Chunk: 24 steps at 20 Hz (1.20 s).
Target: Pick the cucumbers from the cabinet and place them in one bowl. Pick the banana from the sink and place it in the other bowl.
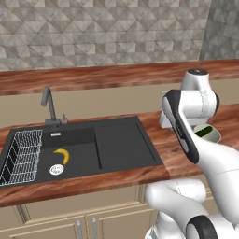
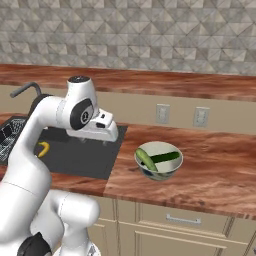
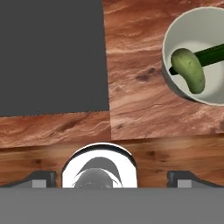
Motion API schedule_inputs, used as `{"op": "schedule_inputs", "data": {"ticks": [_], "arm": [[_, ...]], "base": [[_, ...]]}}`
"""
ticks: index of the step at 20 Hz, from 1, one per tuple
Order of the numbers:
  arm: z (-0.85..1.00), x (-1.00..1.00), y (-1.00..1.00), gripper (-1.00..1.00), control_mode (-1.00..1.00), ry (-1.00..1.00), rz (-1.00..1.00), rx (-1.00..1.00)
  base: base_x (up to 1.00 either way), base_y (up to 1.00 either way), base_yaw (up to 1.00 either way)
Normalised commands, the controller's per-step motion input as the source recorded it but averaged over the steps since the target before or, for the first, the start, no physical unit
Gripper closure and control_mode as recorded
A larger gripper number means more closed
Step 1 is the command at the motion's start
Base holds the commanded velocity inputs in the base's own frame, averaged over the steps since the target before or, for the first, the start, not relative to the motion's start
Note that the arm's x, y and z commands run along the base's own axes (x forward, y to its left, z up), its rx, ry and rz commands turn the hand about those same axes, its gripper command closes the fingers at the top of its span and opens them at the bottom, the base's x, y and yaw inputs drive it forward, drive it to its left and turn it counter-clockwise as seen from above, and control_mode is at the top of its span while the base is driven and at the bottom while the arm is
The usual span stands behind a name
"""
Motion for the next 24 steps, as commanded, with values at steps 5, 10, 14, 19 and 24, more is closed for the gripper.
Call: {"op": "schedule_inputs", "data": {"ticks": [5,10,14,19,24], "arm": [[-0.05,0.0,0.01,-1.0,-1.0,0.02,0.08,0.0],[-0.04,-0.04,0.09,-1.0,-1.0,0.04,0.05,0.0],[-0.02,-0.05,0.08,-1.0,1.0,0.01,0.0,0.0],[0.0,0.0,0.0,-1.0,1.0,0.0,0.0,0.0],[0.0,0.0,0.0,-1.0,1.0,0.0,0.0,0.0]], "base": [[0.0,0.0,0.0],[0.0,0.0,0.0],[-0.2,0.32,0.0],[-0.04,0.81,0.0],[0.0,0.81,0.0]]}}
